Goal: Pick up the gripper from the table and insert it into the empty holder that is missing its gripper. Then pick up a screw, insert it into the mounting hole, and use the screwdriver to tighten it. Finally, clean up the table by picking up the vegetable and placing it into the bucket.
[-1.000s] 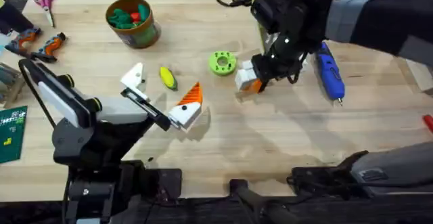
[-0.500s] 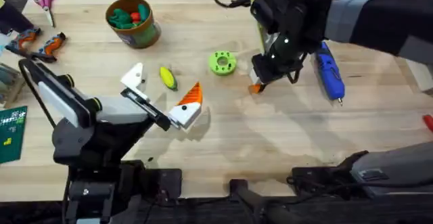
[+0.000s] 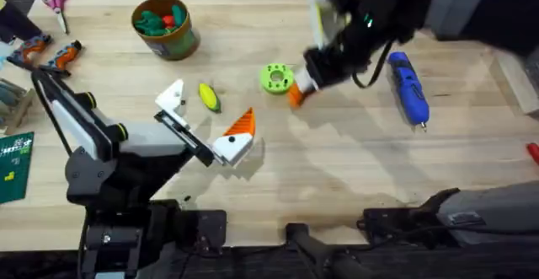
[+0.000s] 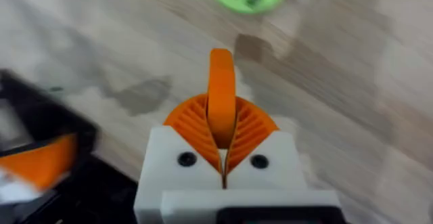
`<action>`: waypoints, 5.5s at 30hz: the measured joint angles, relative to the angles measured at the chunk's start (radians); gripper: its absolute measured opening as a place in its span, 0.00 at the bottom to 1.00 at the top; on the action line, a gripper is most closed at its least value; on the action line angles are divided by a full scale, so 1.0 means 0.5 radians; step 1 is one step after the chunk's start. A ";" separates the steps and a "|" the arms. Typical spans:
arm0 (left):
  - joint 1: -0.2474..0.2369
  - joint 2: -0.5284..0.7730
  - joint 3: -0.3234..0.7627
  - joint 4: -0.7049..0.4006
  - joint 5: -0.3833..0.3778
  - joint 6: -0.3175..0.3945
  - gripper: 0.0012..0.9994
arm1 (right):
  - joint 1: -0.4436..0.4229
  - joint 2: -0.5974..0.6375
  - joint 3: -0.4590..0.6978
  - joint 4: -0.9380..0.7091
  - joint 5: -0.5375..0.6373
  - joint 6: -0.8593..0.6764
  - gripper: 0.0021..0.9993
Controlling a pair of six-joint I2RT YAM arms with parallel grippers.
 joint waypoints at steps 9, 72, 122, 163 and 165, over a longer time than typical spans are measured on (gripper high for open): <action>0.000 0.000 0.000 -0.022 0.198 0.000 0.99 | -0.071 -0.055 0.206 0.203 -0.867 -0.068 0.01; 0.000 0.001 0.000 -0.053 0.459 0.000 0.99 | 0.018 0.490 -0.367 1.532 -2.420 0.580 0.01; 0.024 0.006 0.000 -0.061 0.452 -0.035 0.99 | 0.140 0.648 -0.378 2.424 -2.256 1.208 0.01; 0.033 0.006 0.000 -0.060 0.496 -0.035 0.99 | 0.140 0.670 -0.377 2.424 -2.252 1.206 0.24; 0.030 0.006 0.000 -0.057 0.484 -0.033 0.99 | 0.139 0.674 -0.377 2.424 -2.243 1.205 0.30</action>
